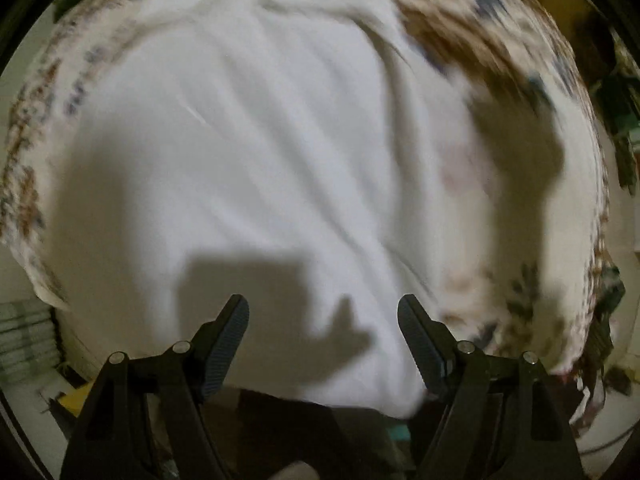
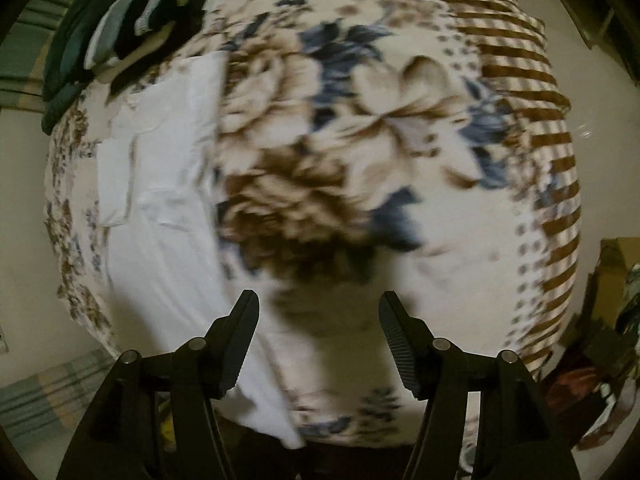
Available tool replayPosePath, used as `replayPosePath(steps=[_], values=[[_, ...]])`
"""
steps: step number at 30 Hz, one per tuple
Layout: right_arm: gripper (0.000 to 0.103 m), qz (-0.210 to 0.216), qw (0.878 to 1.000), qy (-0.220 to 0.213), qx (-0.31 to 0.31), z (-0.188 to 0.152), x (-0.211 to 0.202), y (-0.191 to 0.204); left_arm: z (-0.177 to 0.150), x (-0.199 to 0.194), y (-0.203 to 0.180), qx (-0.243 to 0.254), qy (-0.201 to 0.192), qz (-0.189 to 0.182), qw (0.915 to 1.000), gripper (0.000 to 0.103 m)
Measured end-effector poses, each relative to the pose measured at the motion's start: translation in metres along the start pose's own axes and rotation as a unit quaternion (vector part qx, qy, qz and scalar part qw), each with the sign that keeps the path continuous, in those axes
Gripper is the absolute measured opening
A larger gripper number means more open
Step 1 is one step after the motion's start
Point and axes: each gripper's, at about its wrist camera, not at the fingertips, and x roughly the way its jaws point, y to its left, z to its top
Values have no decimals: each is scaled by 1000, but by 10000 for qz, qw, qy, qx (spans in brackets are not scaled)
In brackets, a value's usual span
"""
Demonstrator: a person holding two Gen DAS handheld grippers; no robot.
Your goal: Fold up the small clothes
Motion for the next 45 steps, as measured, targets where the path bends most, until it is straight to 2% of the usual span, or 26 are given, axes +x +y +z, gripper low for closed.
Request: replayPosePath(steps=[4,5,6,7,8,9,11,17,21,24,26,28,30,34,39,42,44,45], values=[[65,50,9999,104,-86,17,17,-16,-17,42,-42,126,234,-81,9996,76],[65,80,9998,120,-142,22,22,-14,-18,51,-47,140,254,-99,9995,68],[65,113,9997,133,-190,25,25,-10,-18,57,-50,142,260,-152,9994,53],[65,182,9994,140,-250,30,29,-5,-17,63,-51,114,257,-225,9994,21],[65,274,9990,142,-332,38,33,1,-16,63,-49,77,209,-124,9997,9],[65,344,9986,132,-385,44,36,9,-14,58,-43,-23,65,-213,9997,4],[65,580,9971,89,-481,63,41,26,-12,43,-29,-262,-197,-315,9990,2],[65,1136,9922,-18,-516,128,61,85,-13,2,12,-653,-618,-88,9959,2],[65,1253,9916,78,-305,164,83,112,-10,-17,37,-966,-670,-83,9930,2],[64,1141,9932,98,-188,184,99,127,-3,-33,52,-1143,-745,-74,9906,2],[53,1032,9945,70,-175,192,106,139,-10,-38,55,-1224,-813,-69,9891,2],[11,841,9961,60,-273,198,111,151,-13,-44,62,-1276,-868,-71,9880,2],[1,618,9972,-152,-398,199,104,163,-13,-49,72,-1375,-919,-140,9861,2],[0,336,9959,-478,-685,197,76,194,-16,-61,95,-1599,-1019,-296,9814,2],[0,153,9922,-747,-986,202,37,248,-16,-73,147,-2073,-1240,-514,9690,2],[0,-144,9925,-602,-1053,204,27,279,-17,-70,179,-2260,-1275,-474,9646,2],[0,-152,9949,-260,-963,205,34,282,-16,-66,197,-2363,-1261,-542,9619,2],[4,-218,9958,-71,-884,206,41,278,-16,-63,205,-2402,-1248,-608,9607,2]])
